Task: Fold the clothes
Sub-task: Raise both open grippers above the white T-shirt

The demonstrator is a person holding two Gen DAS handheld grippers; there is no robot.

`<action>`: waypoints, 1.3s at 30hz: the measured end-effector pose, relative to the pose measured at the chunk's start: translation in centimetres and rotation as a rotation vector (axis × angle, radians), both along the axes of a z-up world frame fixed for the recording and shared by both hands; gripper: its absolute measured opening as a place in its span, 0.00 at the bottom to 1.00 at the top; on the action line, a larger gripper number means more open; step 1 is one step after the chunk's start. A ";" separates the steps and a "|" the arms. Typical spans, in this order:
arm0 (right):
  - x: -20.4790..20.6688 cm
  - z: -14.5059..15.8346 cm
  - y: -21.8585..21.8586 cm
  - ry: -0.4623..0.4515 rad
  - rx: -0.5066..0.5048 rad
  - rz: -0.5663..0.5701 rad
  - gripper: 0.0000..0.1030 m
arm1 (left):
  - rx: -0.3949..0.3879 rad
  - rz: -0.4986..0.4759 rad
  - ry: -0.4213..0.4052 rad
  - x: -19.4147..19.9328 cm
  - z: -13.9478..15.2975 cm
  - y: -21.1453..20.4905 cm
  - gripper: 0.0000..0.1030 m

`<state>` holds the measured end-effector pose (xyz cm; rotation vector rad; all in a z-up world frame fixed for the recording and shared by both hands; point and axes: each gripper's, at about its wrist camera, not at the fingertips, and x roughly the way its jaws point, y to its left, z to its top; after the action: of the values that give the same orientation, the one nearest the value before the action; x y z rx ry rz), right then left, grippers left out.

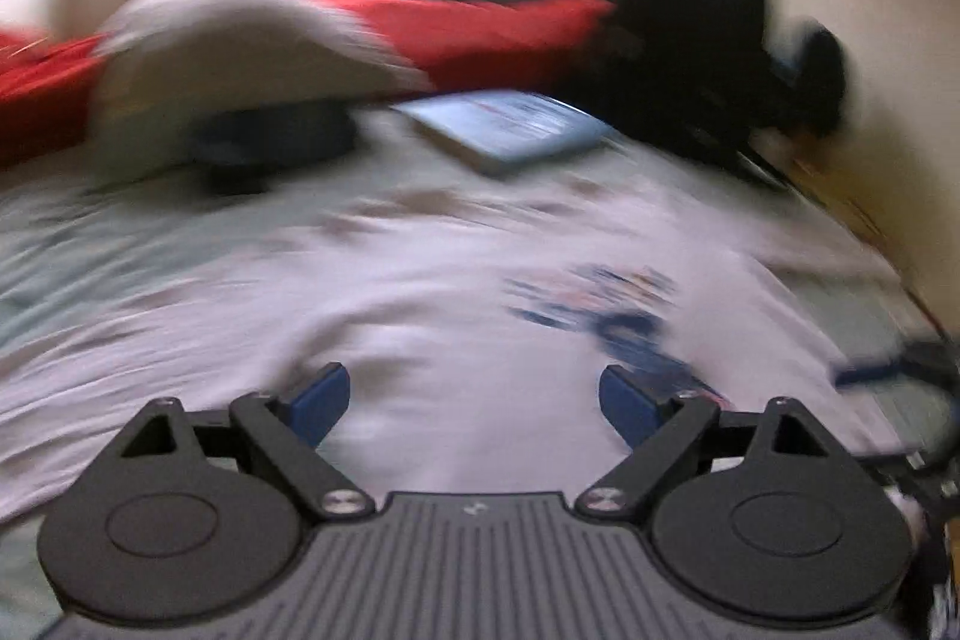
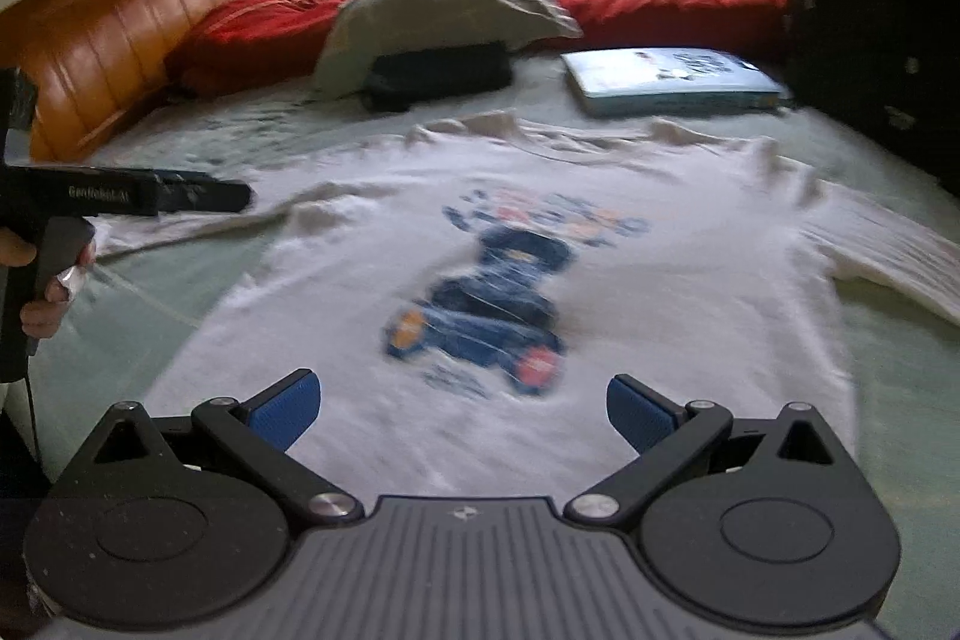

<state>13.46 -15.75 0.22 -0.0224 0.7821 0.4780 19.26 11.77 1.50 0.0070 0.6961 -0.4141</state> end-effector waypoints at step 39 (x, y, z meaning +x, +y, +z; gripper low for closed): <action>-7.9 -7.0 -6.0 -0.039 -0.115 -0.019 1.00 | 0.166 0.117 0.097 -15.3 -2.2 -3.9 0.90</action>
<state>5.54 -21.78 -6.83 -0.1312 0.7701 0.4130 3.92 7.88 -0.73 0.1030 0.8207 -0.2446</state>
